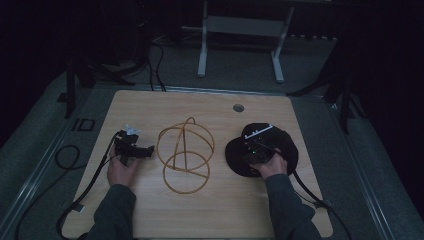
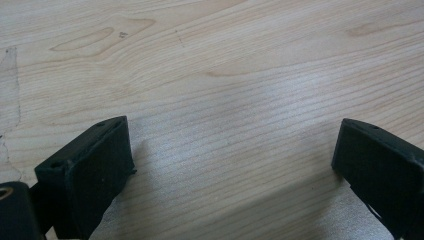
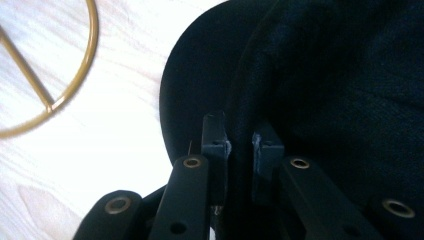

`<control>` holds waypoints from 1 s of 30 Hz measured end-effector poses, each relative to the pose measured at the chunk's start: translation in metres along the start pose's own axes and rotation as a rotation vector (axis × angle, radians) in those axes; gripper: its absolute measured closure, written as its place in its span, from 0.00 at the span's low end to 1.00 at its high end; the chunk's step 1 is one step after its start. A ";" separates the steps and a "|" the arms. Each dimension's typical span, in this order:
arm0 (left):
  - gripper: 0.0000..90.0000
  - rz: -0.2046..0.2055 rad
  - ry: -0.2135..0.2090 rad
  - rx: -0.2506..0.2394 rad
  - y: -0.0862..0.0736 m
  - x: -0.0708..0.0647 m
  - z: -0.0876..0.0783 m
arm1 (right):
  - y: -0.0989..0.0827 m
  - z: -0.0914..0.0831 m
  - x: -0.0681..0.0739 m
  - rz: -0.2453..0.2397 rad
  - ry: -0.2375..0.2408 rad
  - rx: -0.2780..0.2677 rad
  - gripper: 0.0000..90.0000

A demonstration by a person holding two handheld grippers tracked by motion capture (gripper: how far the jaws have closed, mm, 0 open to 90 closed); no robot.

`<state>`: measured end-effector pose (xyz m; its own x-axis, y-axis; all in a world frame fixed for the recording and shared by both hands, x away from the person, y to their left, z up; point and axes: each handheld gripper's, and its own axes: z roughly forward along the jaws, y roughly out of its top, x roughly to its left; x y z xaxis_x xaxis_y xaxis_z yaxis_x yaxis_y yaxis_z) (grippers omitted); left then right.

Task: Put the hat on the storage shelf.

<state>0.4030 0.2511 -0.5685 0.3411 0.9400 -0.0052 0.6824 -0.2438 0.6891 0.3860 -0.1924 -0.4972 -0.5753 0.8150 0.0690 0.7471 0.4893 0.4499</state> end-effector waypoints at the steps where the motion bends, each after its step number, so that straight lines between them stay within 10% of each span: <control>1: 0.03 -0.001 0.000 0.000 0.000 0.000 0.000 | 0.000 -0.001 0.001 -0.014 -0.007 0.003 0.90; 30: 0.03 0.000 0.000 0.000 0.000 0.000 0.000 | 0.012 -0.043 0.019 -0.211 -0.052 0.016 0.89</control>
<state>0.4031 0.2511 -0.5685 0.3410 0.9401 -0.0050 0.6826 -0.2440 0.6888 0.3698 -0.1848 -0.4526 -0.7018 0.7087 -0.0716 0.6172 0.6552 0.4356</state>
